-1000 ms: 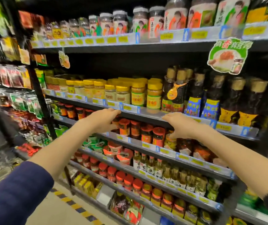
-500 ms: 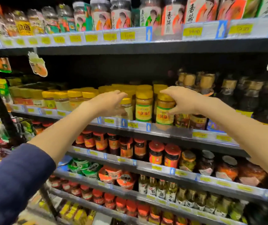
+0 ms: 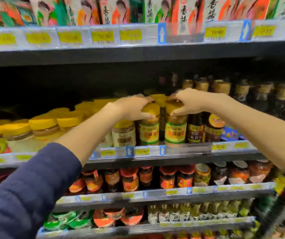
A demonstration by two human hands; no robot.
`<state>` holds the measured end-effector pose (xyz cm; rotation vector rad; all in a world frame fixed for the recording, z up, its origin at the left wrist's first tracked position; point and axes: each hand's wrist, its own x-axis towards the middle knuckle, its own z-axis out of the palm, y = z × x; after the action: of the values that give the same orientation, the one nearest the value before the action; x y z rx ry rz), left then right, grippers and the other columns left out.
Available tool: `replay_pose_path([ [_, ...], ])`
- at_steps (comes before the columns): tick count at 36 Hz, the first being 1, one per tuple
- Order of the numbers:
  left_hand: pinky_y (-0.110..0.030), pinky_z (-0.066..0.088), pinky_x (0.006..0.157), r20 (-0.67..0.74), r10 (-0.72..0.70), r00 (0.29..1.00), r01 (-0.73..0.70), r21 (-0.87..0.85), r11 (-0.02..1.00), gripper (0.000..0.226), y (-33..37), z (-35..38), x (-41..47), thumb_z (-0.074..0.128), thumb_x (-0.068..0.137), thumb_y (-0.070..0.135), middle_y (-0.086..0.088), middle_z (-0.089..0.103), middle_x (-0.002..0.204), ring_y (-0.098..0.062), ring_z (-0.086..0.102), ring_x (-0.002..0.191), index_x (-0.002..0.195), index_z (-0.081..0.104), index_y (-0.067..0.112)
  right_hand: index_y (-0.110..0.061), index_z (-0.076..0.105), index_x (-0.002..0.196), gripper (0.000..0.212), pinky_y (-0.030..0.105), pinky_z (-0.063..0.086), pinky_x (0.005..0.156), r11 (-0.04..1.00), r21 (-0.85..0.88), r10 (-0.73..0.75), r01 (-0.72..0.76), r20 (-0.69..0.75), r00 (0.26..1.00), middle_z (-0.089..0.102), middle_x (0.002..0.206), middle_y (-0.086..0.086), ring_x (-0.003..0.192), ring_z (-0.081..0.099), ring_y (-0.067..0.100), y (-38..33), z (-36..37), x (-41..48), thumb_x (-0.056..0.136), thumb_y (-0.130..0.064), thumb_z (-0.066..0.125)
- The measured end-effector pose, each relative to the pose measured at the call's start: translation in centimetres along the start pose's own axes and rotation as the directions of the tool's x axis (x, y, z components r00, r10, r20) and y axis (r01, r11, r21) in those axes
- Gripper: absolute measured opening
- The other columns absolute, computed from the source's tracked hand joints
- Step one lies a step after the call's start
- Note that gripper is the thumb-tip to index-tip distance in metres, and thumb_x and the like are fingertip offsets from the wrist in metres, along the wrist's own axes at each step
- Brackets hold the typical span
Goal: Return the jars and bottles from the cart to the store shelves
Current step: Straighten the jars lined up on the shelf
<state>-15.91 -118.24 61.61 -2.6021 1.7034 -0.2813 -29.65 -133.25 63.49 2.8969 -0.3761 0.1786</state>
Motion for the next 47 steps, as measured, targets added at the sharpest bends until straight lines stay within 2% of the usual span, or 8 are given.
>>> replay_pose_path([
  [2, -0.040, 0.036, 0.106, 0.013, -0.008, 1.000, 0.009, -0.029, 1.000, 0.075, -0.1, 0.1, 0.5, 0.050, 0.084, 0.061, -0.015, 0.037, 0.144, -0.032, 0.040, 0.131, 0.146, 0.023, 0.028, -0.006, 0.042, 0.132, 0.069, 0.037, 0.045, 0.094, 0.999, 0.002, 0.042, -0.042, 0.048, 0.998, 0.049, 0.133, 0.013, 0.119, 0.048, 0.029, 0.1, -0.1, 0.6, 0.083, -0.051, 0.057],
  [7, -0.039, 0.037, 0.102, 0.007, -0.015, 1.000, 0.015, -0.101, 0.995, 0.072, -0.1, 0.0, 0.5, 0.048, 0.083, 0.064, -0.007, 0.038, 0.141, -0.028, 0.039, 0.129, 0.144, 0.029, 0.030, -0.018, 0.029, 0.143, 0.078, 0.039, 0.040, 0.105, 1.000, -0.006, 0.030, -0.029, 0.139, 0.990, 0.033, 0.148, 0.008, 0.132, 0.038, 0.027, 0.0, -0.1, 1.5, 0.081, -0.057, 0.056],
  [13, -0.040, 0.033, 0.106, 0.041, -0.029, 0.999, 0.033, -0.118, 0.992, 0.073, -0.2, -0.2, 0.5, 0.048, 0.083, 0.063, -0.005, 0.032, 0.146, -0.027, 0.032, 0.135, 0.145, 0.030, 0.029, -0.020, 0.032, 0.142, 0.076, 0.036, 0.038, 0.103, 0.999, 0.041, 0.023, -0.029, 0.136, 0.990, 0.032, 0.147, 0.006, 0.131, 0.038, 0.027, 0.3, 0.2, 1.8, 0.080, -0.057, 0.057],
  [23, -0.038, 0.033, 0.105, 0.061, -0.032, 0.998, 0.039, -0.125, 0.991, 0.072, 0.3, -0.8, -0.1, 0.050, 0.083, 0.061, -0.005, 0.032, 0.146, -0.025, 0.031, 0.136, 0.144, 0.031, 0.027, -0.014, 0.041, 0.136, 0.073, 0.025, 0.040, 0.084, 0.996, 0.092, 0.014, -0.021, 0.079, 0.997, 0.044, 0.136, 0.007, 0.119, 0.048, 0.025, 0.0, 0.3, 1.8, 0.080, -0.058, 0.056],
  [27, -0.036, 0.036, 0.101, 0.050, -0.034, 0.998, 0.040, -0.120, 0.992, 0.072, 0.4, -0.7, -0.1, 0.050, 0.084, 0.061, -0.006, 0.034, 0.143, -0.026, 0.034, 0.132, 0.144, 0.032, 0.027, -0.011, 0.044, 0.134, 0.075, 0.029, 0.044, 0.087, 0.998, 0.066, -0.006, 0.003, 0.044, 0.999, 0.044, 0.134, 0.008, 0.116, 0.048, 0.024, -0.6, 0.3, 1.7, 0.078, -0.059, 0.058],
  [32, -0.038, 0.036, 0.101, 0.063, -0.042, 0.997, 0.051, -0.151, 0.987, 0.072, 0.1, -0.5, 0.1, 0.051, 0.083, 0.061, -0.005, 0.032, 0.144, -0.026, 0.034, 0.133, 0.144, 0.031, 0.030, -0.013, 0.041, 0.137, 0.075, 0.024, 0.036, 0.085, 0.995, 0.089, -0.045, 0.040, 0.050, 0.998, 0.039, 0.139, 0.004, 0.124, 0.040, 0.023, -0.6, 0.0, 1.6, 0.078, -0.054, 0.061],
  [40, -0.038, 0.035, 0.103, 0.069, -0.029, 0.997, 0.039, -0.156, 0.987, 0.071, -0.3, -0.3, 0.4, 0.052, 0.083, 0.060, -0.005, 0.034, 0.142, -0.025, 0.034, 0.133, 0.144, 0.031, 0.030, -0.017, 0.037, 0.140, 0.073, 0.027, 0.038, 0.092, 0.993, 0.096, -0.070, 0.063, 0.073, 0.995, 0.034, 0.144, 0.005, 0.128, 0.037, 0.023, 0.1, 0.0, 1.7, 0.080, -0.050, 0.063],
  [47, -0.029, 0.033, 0.094, 0.078, -0.002, 0.997, 0.016, -0.182, 0.983, 0.070, -0.4, -0.6, 0.2, 0.054, 0.084, 0.056, -0.004, 0.035, 0.140, -0.023, 0.035, 0.131, 0.144, 0.030, 0.030, -0.018, 0.037, 0.140, 0.072, 0.029, 0.039, 0.096, 0.991, 0.091, -0.107, 0.101, 0.070, 0.992, 0.035, 0.144, 0.006, 0.128, 0.037, 0.023, 0.4, 0.0, 1.6, 0.080, -0.050, 0.062],
])
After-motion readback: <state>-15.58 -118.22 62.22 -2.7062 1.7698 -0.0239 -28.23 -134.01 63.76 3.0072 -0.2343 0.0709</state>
